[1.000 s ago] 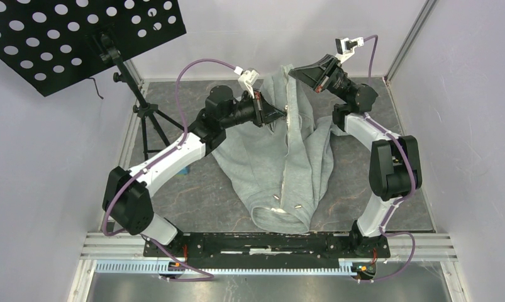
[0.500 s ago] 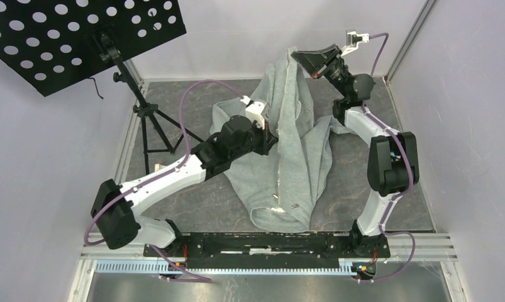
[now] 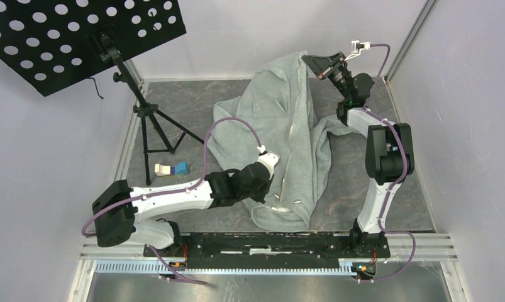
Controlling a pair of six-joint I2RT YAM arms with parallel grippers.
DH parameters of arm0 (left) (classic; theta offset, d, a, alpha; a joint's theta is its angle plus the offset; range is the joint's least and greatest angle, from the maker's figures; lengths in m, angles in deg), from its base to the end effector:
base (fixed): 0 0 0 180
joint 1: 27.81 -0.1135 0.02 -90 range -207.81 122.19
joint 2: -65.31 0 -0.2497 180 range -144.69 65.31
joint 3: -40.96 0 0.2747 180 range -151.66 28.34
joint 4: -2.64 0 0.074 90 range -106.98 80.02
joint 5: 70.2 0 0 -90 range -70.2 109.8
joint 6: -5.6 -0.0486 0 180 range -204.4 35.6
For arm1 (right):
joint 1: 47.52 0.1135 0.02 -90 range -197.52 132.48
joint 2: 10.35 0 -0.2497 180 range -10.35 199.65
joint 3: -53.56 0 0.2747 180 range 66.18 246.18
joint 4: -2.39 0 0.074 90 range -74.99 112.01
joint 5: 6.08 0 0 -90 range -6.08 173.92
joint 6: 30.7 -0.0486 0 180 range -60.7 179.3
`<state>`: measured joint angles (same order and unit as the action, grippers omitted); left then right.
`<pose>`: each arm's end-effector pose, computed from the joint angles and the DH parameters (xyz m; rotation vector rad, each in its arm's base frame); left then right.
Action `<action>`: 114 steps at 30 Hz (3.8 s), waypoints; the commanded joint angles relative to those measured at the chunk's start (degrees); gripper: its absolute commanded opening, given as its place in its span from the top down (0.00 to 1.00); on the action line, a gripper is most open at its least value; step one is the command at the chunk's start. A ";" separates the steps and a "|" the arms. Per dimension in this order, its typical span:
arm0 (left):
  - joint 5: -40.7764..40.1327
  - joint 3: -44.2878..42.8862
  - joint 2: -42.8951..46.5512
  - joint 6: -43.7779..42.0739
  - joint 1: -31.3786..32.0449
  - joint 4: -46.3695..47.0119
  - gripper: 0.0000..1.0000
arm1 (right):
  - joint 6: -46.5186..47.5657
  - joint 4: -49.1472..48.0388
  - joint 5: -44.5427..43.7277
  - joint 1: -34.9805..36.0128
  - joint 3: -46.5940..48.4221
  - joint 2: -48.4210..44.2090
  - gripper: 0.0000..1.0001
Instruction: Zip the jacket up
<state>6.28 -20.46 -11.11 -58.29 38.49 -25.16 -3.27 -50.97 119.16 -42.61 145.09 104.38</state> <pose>0.1373 -0.2845 0.2027 0.6942 2.2523 -0.5492 0.4711 0.0686 0.2892 -0.0014 1.2572 1.3530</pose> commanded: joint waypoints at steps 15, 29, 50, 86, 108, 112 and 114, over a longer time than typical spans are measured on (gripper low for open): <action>17.63 -20.79 -2.36 -1.96 -18.48 16.25 0.14 | -20.69 -33.98 12.03 1.82 -11.77 -13.26 1.00; 16.06 -32.78 -16.71 -7.12 -20.34 17.53 0.22 | -21.68 -29.46 11.43 4.99 -12.18 -19.16 1.00; -7.02 -37.36 -12.96 0.28 -19.98 4.03 0.98 | 44.98 68.80 -29.18 6.71 -25.60 -48.89 0.24; -1.83 -39.02 -12.12 -0.40 -19.98 1.83 0.98 | 41.89 40.84 -16.38 22.40 -44.52 -48.16 0.64; -11.96 -41.72 -11.02 -2.61 -18.35 -2.55 0.98 | 60.37 43.10 -68.01 36.87 -40.31 -41.60 1.00; -16.26 -44.77 -11.47 -3.59 -18.31 -5.30 0.98 | 62.08 39.20 -56.72 38.02 -43.95 -42.79 1.00; -15.62 -45.03 -11.65 -3.26 -18.37 -5.07 0.98 | 62.02 40.93 -51.95 37.99 -42.88 -42.13 1.00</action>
<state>-3.25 -59.63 -25.82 -58.94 20.20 -33.86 54.78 -13.81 67.76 -4.05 102.82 61.74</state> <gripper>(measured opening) 0.106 0.025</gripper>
